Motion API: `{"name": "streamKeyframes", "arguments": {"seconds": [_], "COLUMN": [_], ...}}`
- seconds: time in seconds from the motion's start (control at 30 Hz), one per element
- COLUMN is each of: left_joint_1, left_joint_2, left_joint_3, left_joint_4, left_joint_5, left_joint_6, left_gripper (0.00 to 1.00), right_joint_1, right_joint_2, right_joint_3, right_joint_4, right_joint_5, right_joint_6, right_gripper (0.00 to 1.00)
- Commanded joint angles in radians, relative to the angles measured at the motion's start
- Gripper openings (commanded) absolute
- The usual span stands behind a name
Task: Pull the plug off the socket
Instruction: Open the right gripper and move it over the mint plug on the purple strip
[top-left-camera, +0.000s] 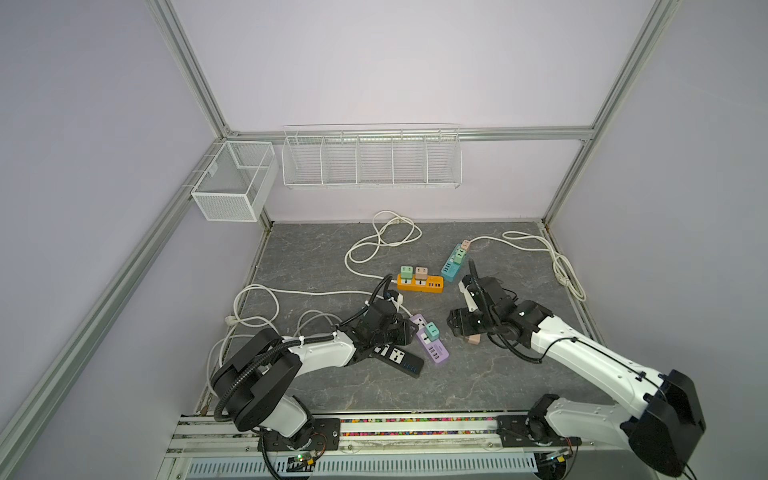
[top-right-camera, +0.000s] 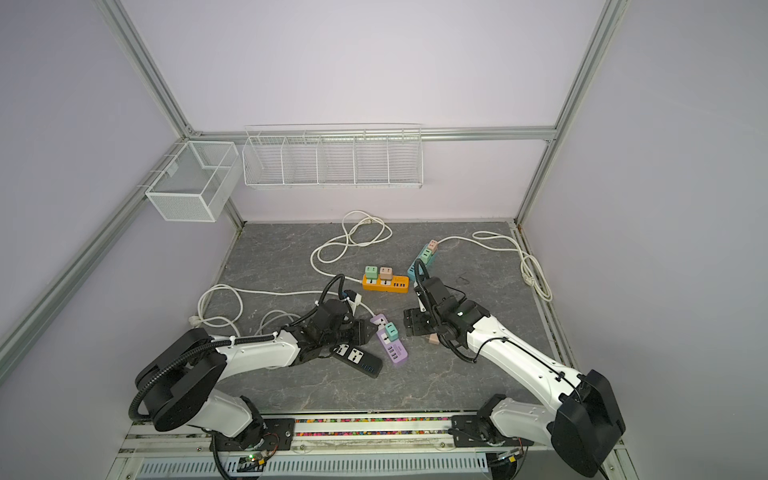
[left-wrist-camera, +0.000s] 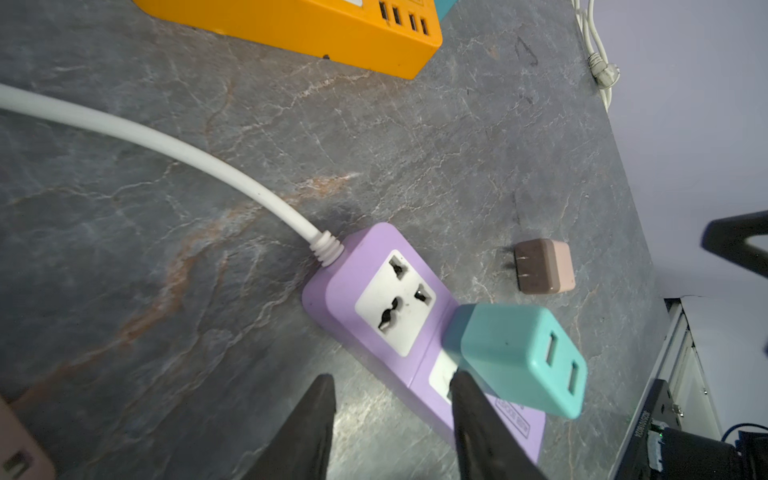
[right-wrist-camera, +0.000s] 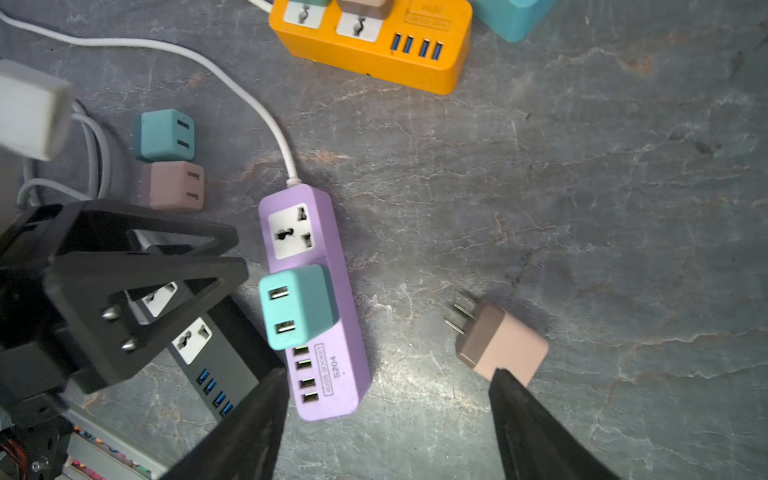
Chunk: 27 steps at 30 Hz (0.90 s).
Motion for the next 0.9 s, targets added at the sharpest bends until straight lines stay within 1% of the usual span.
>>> {"name": "streamKeyframes", "arguments": {"seconds": [0.0,0.17,0.27,0.47,0.77,0.87], "left_joint_1": [0.004,0.005,0.004,0.003,0.004,0.005], "left_joint_2": [0.021,0.050,0.066,0.081,0.099,0.111], "left_joint_3": [0.034,0.056,0.065,0.080,0.092,0.102], "left_joint_4": [0.000,-0.019,-0.030,-0.049,-0.072,-0.078], "left_joint_5": [0.013,0.017,0.023,0.032,0.025,0.032], "left_joint_6": [-0.003,0.000,0.003,0.005,0.004,0.006], "left_gripper": [0.47,0.48,0.48,0.49,0.49,0.49], "right_joint_1": [0.071,0.172,0.200,0.211,0.212,0.212], "right_joint_2": [0.053,0.170,0.230,0.304,0.373,0.393], "right_joint_3": [0.044,0.105,0.131,0.150,0.164,0.166], "right_joint_4": [-0.047,-0.051,-0.043,-0.011,0.027,0.032], "right_joint_5": [0.123,0.203,0.217,0.206,0.198,0.197], "right_joint_6": [-0.017,-0.023,-0.024,-0.026,-0.029,-0.033], "right_gripper": [0.79,0.79,0.79,0.76,0.70,0.66]}}
